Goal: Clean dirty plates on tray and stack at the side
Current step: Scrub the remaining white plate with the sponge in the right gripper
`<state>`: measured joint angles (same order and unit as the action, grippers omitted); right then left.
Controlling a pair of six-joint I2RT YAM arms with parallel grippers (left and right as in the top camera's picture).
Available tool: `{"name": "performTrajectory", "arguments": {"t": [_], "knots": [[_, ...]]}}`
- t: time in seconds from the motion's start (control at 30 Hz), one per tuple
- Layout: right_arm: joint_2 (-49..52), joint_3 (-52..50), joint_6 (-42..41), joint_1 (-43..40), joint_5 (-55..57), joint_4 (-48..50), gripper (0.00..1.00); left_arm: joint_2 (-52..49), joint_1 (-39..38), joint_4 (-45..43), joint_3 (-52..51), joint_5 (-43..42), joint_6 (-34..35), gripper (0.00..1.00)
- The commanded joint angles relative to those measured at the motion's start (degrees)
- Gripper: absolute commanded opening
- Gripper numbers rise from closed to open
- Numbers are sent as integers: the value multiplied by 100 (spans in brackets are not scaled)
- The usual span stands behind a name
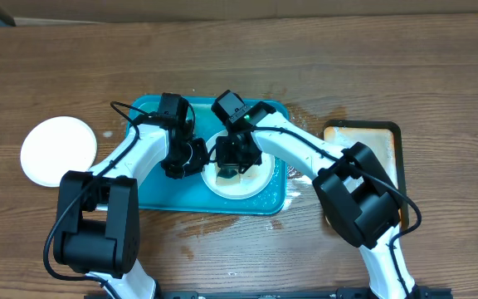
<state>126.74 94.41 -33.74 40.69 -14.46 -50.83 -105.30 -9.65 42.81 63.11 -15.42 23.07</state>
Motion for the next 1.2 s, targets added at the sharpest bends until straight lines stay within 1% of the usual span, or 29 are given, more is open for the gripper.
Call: {"name": "performTrajectory", "arguments": {"t": [0.0,0.1,0.2,0.43,0.63,0.83,1.03,1.17], "knots": [[293,-299,-81,17,881,-391,4,-76,-2,-57,15,72,186,4],[293,-245,-57,-90,1829,-813,4,-76,-2,-68,15,76,186,4],[293,-240,-55,-186,2505,-1110,4,-76,9,-70,15,74,186,4],[293,-238,-37,-243,3687,-1495,4,-76,164,-59,15,70,227,4],[293,-22,-103,-258,4328,-1534,4,-76,192,46,15,55,223,4],[293,1281,-107,-262,4240,-2079,4,-76,192,129,15,52,223,4],[291,3023,-219,-262,3851,-3163,4,-76,192,116,15,55,225,4],[236,3748,-234,-269,3836,-3805,4,-76,192,63,15,57,227,4]]}}
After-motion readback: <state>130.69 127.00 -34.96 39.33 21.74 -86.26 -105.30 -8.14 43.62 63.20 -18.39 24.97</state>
